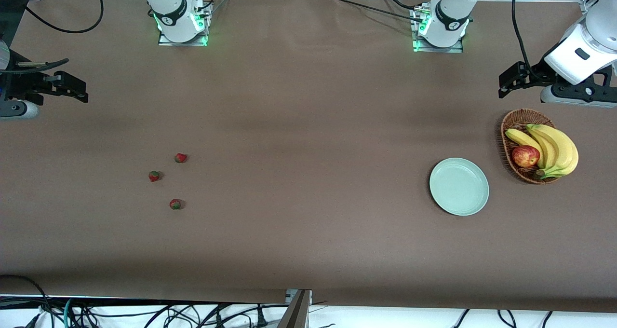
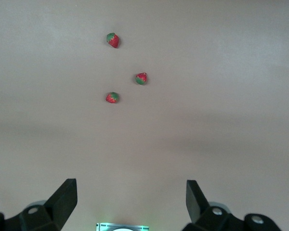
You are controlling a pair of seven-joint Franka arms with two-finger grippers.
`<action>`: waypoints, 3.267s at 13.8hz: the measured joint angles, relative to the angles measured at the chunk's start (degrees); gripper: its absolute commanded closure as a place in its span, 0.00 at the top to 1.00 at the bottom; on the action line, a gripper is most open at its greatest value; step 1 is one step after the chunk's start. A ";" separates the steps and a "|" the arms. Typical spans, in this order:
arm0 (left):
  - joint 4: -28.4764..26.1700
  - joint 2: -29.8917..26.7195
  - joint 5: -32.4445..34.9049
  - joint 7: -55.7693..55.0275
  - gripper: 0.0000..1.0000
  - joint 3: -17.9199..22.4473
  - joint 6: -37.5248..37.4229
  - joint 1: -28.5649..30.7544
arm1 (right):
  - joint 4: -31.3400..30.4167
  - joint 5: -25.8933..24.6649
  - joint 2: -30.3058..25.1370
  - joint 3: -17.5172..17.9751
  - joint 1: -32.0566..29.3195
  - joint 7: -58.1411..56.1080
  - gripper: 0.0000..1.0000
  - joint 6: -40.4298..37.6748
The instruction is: Collect all strawberries into plate
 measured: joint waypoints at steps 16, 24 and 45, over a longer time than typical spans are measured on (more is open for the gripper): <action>0.00 0.00 0.00 0.00 1.00 -0.03 -0.01 0.00 | -0.02 0.05 4.36 0.49 0.30 0.00 1.00 4.45; 0.02 0.00 0.00 0.00 1.00 -0.03 -0.06 0.00 | -0.23 0.05 18.06 0.61 2.47 0.10 1.00 17.20; 0.05 0.00 0.00 0.00 1.00 -0.06 -0.19 0.00 | -6.38 0.05 40.31 0.59 4.71 0.15 0.98 57.71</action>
